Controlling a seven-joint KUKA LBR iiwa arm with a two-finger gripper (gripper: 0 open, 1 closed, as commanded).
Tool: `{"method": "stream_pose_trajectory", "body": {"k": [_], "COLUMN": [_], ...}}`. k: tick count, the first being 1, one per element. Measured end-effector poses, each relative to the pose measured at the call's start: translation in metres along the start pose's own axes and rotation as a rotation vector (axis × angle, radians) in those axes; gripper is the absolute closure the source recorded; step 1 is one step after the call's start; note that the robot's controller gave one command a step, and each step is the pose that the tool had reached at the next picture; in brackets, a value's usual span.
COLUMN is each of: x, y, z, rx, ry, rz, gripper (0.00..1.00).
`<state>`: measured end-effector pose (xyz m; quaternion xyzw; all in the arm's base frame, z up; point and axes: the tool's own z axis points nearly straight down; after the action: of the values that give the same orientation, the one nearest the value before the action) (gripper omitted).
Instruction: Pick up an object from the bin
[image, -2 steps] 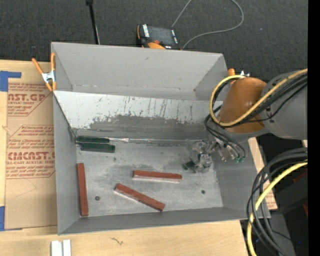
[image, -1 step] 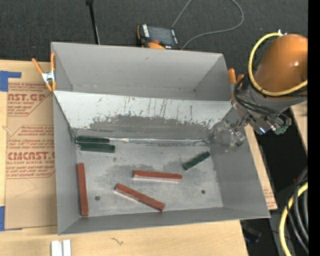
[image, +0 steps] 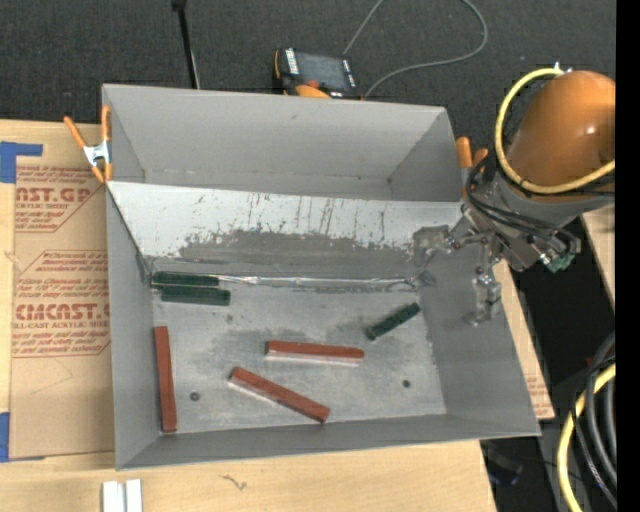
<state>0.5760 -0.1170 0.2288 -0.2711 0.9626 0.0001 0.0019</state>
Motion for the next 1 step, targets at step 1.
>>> {"method": "stream_pose_trajectory", "body": {"k": [1], "x": [-0.0383], "y": [0.056], "z": [0.0977], "rx": [-0.009], "ry": [0.005], "rz": [-0.097], "gripper": [0.0]}}
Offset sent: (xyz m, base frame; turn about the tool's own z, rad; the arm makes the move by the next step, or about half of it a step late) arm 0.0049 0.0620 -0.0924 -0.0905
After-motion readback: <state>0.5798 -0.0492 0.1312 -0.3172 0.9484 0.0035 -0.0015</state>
